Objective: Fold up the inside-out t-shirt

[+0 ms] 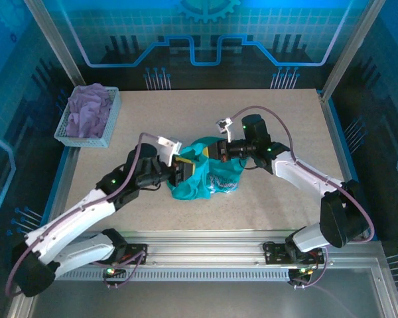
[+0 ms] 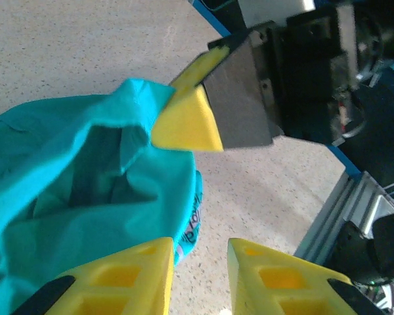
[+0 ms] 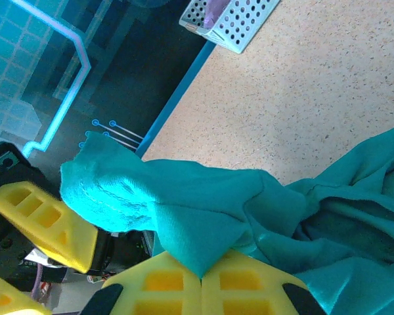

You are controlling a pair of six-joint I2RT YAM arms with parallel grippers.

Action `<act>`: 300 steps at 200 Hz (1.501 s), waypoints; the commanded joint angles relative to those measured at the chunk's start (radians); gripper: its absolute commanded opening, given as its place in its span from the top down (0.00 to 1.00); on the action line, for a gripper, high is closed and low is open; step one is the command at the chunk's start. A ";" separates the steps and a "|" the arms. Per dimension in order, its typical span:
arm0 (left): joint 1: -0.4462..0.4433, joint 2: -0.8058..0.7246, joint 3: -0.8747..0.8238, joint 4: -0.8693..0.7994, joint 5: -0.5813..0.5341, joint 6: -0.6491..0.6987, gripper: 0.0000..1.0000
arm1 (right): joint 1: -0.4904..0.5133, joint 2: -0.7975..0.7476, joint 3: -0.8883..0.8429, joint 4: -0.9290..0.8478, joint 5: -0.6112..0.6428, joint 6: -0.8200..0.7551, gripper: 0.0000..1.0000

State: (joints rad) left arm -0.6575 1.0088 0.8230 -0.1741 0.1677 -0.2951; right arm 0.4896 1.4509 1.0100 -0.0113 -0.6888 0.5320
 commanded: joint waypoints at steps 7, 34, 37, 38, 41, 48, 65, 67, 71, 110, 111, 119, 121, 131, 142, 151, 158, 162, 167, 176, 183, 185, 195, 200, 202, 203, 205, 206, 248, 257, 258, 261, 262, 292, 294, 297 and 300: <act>0.024 0.087 0.067 0.024 -0.030 0.029 0.69 | 0.004 -0.024 0.025 -0.030 0.004 -0.011 1.00; 0.067 0.160 0.084 0.064 0.002 0.012 0.61 | 0.005 -0.030 0.024 -0.041 0.004 -0.021 1.00; 0.070 0.167 0.085 0.070 0.003 0.011 0.61 | 0.006 -0.030 0.024 -0.041 0.004 -0.021 1.00; 0.071 0.169 0.087 0.072 0.003 0.010 0.61 | 0.006 -0.030 0.023 -0.041 0.004 -0.022 1.00; 0.075 0.175 0.089 0.073 0.003 0.010 0.61 | 0.005 -0.032 0.023 -0.041 0.004 -0.023 1.00; 0.084 0.190 0.097 0.076 0.004 0.010 0.60 | 0.005 -0.033 0.020 -0.042 0.002 -0.023 1.00; 0.099 0.223 0.109 0.097 0.023 0.013 0.60 | 0.006 -0.039 0.012 -0.038 0.003 -0.024 1.00; 0.100 0.227 0.110 0.099 0.030 0.013 0.60 | 0.005 -0.039 0.011 -0.038 0.002 -0.024 1.00; 0.101 0.235 0.116 0.105 0.041 0.013 0.60 | 0.004 -0.041 0.009 -0.038 0.002 -0.026 1.00; 0.105 0.312 0.175 0.133 0.142 0.004 0.75 | 0.005 -0.047 0.005 -0.050 0.013 -0.043 1.00; 0.105 0.313 0.176 0.132 0.143 0.004 0.76 | 0.005 -0.048 0.005 -0.051 0.014 -0.045 1.00; 0.105 0.315 0.182 0.122 0.148 0.002 0.86 | 0.004 -0.052 0.008 -0.072 0.033 -0.060 1.00; 0.105 0.314 0.184 0.118 0.147 0.002 0.88 | 0.004 -0.052 0.009 -0.079 0.039 -0.065 1.00; 0.108 0.302 0.190 0.091 0.145 -0.002 1.00 | 0.003 -0.062 0.016 -0.131 0.095 -0.101 1.00; 0.108 0.278 0.195 0.051 0.151 -0.018 1.00 | 0.005 -0.073 0.031 -0.198 0.182 -0.147 0.97; 0.108 0.258 0.209 0.010 0.177 -0.041 1.00 | 0.009 -0.079 0.044 -0.239 0.248 -0.179 0.94; 0.108 0.247 0.225 -0.028 0.206 -0.069 1.00 | 0.015 -0.081 0.055 -0.270 0.299 -0.203 0.90; 0.108 0.241 0.235 -0.050 0.220 -0.089 1.00 | 0.022 -0.081 0.064 -0.286 0.330 -0.216 0.89; 0.108 0.234 0.243 -0.074 0.232 -0.117 1.00 | 0.030 -0.081 0.076 -0.307 0.372 -0.232 0.87; 0.109 0.219 0.251 -0.106 0.242 -0.172 1.00 | 0.052 -0.080 0.098 -0.343 0.449 -0.258 0.83; 0.108 0.206 0.254 -0.124 0.241 -0.211 1.00 | 0.074 -0.079 0.111 -0.365 0.509 -0.280 0.80; 0.109 0.203 0.254 -0.127 0.241 -0.221 1.00 | 0.081 -0.079 0.115 -0.370 0.524 -0.285 0.80; 0.108 0.185 0.252 -0.141 0.235 -0.273 1.00 | 0.108 -0.074 0.133 -0.400 0.597 -0.311 0.77; 0.108 0.178 0.251 -0.142 0.232 -0.299 1.00 | 0.123 -0.073 0.138 -0.415 0.630 -0.322 0.75; 0.108 0.174 0.250 -0.142 0.231 -0.311 1.00 | 0.126 -0.072 0.141 -0.420 0.641 -0.326 0.75; 0.108 0.173 0.249 -0.140 0.231 -0.315 1.00 | 0.130 -0.072 0.142 -0.423 0.648 -0.328 0.74; 0.108 0.171 0.249 -0.140 0.231 -0.325 1.00 | 0.136 -0.071 0.144 -0.427 0.658 -0.332 0.74; 0.108 0.170 0.248 -0.139 0.230 -0.331 1.00 | 0.138 -0.072 0.145 -0.429 0.662 -0.334 0.73; 0.107 0.155 0.241 -0.127 0.189 -0.453 1.00 | 0.173 -0.170 0.056 -0.397 0.622 -0.344 0.62; 0.107 0.158 0.246 -0.133 0.178 -0.458 1.00 | 0.175 -0.206 0.020 -0.368 0.582 -0.340 0.60; 0.107 0.158 0.247 -0.134 0.176 -0.459 1.00 | 0.175 -0.210 0.016 -0.365 0.579 -0.339 0.60; 0.108 0.158 0.247 -0.136 0.171 -0.460 1.00 | 0.175 -0.223 0.004 -0.352 0.566 -0.337 0.59; 0.107 0.158 0.248 -0.136 0.169 -0.460 1.00 | 0.175 -0.226 0.002 -0.348 0.561 -0.336 0.59; 0.104 0.159 0.249 -0.145 0.136 -0.463 1.00 | 0.183 -0.317 -0.118 -0.177 0.410 -0.298 0.48; 0.104 0.158 0.249 -0.144 0.137 -0.463 1.00 | 0.184 -0.318 -0.122 -0.168 0.402 -0.293 0.44; 0.103 0.159 0.249 -0.143 0.138 -0.464 1.00 | 0.188 -0.317 -0.125 -0.150 0.392 -0.285 0.41; 0.103 0.159 0.249 -0.142 0.140 -0.466 1.00 | 0.190 -0.314 -0.125 -0.131 0.386 -0.276 0.38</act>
State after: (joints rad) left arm -0.5564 1.1751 1.0431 -0.2985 0.3298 -0.7269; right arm 0.6556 1.1580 0.9310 -0.3073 -0.1772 0.2234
